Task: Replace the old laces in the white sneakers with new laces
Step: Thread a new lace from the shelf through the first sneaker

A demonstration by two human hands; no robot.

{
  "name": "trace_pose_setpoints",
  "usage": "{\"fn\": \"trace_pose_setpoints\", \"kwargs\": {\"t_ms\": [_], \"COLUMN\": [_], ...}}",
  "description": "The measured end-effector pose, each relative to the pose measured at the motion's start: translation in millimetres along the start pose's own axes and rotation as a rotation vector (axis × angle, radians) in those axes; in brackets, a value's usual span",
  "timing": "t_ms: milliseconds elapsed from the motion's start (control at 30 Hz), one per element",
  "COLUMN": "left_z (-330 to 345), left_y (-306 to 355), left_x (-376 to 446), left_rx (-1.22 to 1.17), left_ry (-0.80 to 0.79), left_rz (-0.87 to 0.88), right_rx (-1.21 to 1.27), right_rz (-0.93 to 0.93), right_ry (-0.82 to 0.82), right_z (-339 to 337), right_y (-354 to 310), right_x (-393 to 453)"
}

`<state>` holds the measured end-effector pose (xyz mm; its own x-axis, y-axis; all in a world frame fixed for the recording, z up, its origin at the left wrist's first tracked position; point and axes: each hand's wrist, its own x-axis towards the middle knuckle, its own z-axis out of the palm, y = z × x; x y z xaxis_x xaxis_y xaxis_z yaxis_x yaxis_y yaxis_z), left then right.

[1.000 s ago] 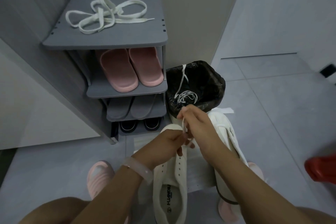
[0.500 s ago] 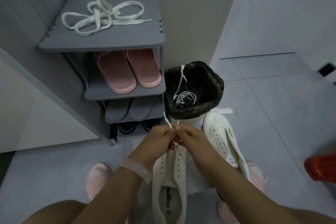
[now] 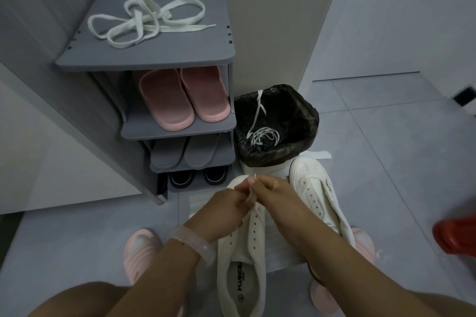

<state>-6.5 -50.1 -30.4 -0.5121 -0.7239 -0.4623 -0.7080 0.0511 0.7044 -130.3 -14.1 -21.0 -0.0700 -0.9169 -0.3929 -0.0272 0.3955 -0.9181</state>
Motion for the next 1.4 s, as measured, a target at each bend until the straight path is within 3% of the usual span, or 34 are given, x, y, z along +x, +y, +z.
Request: {"fn": "trace_pose_setpoints", "kwargs": {"t_ms": [100,167,233,300,467,733,800,900,967,1033,1100,1200,1267,1300,1400], "left_z": [-8,-8,2,17,46,53,50,37,28,23,22,21,15,9,-9], "left_y": [-5,-12,-24,-38,-56,-45,-37,-23,-21,-21,-18,-16,-17,-17,-14], "left_x": [-14,-21,-25,-24,-16,-16,-20,-18,-12,-6,-1,2,4,5,4], "left_rx": [0.322,0.418,0.434,0.445,0.431,0.532,0.360,-0.115,-0.201,-0.208,-0.199,-0.031,0.051,0.059,0.047], "left_ry": [0.247,0.078,-0.157,-0.261,-0.275,-0.285,-0.227,0.167,0.356,0.353,0.238,0.194,0.247,0.287,0.379], "left_rz": [0.134,0.260,0.336,0.373,0.363,0.285,0.235,0.076,0.028,0.049,0.094,0.183,0.188,0.167,0.170], "right_rx": [0.170,0.293,0.242,0.143,0.220,0.721,0.756,0.810,0.827,0.857,0.899,0.921,0.813,0.633,-0.284], "right_rz": [0.029,0.077,0.104,0.097,0.021,-0.320,-0.280,-0.148,-0.076,-0.041,-0.026,-0.007,0.017,0.023,-0.032], "right_ry": [0.051,0.052,0.060,0.078,0.096,-0.215,-0.229,-0.202,-0.200,-0.247,-0.289,-0.273,-0.213,-0.162,-0.034], "right_z": [0,2,5,11,28,7,6,2,-3,-6,-7,-11,-21,-27,-32], "right_y": [-4,-7,-7,-5,-22,-114,-111,-96,-89,-85,-84,-82,-78,-75,-51], "right_x": [3,2,1,0,-7,-46,-40,-29,-29,-32,-35,-33,-30,-27,-10]}}
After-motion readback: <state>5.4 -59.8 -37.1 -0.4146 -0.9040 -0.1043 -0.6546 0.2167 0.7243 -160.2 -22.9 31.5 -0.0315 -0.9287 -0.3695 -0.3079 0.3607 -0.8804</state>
